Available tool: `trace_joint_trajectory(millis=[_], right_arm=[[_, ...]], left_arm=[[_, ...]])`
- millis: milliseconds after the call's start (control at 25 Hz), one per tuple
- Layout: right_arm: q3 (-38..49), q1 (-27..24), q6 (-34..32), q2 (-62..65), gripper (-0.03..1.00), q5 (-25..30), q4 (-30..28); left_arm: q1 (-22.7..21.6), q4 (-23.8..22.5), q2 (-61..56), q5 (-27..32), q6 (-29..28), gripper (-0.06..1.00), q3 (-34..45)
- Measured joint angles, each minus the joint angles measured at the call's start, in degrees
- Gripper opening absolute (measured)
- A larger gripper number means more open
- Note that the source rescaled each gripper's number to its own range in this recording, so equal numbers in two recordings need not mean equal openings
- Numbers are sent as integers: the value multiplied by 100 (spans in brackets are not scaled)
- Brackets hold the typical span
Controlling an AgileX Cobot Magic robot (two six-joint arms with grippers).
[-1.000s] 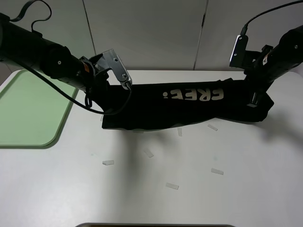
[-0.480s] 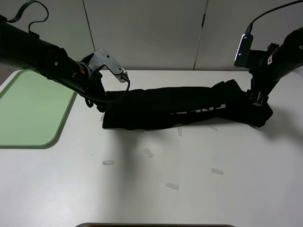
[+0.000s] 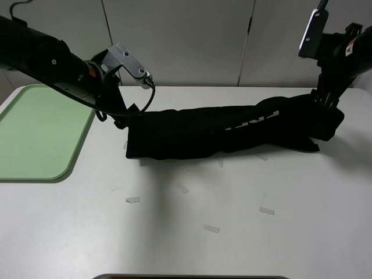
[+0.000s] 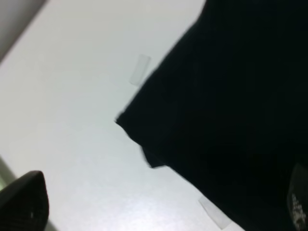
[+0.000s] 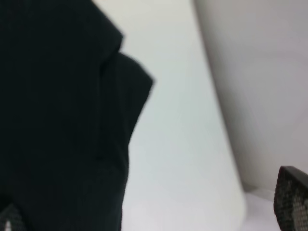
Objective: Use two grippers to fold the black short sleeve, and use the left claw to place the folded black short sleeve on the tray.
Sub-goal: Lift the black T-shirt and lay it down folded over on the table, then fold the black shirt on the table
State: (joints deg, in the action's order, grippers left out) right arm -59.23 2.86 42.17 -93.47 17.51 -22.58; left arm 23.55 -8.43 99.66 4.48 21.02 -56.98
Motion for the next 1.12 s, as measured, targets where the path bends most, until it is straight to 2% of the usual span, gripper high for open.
trace_joint_trajectory(millis=[200, 520, 760, 1120], right_arm=[[0, 0, -131, 508, 100, 177, 17], [0, 0, -145, 561, 100, 358, 242], [0, 0, -145, 561, 100, 1060, 748], [0, 0, -145, 561, 100, 2292, 1165]], left_arm=[[0, 0, -433, 21, 0, 100, 0], [0, 0, -530, 25, -42, 100, 0], [0, 0, -530, 25, -41, 100, 0], [0, 0, -530, 25, -42, 100, 0]])
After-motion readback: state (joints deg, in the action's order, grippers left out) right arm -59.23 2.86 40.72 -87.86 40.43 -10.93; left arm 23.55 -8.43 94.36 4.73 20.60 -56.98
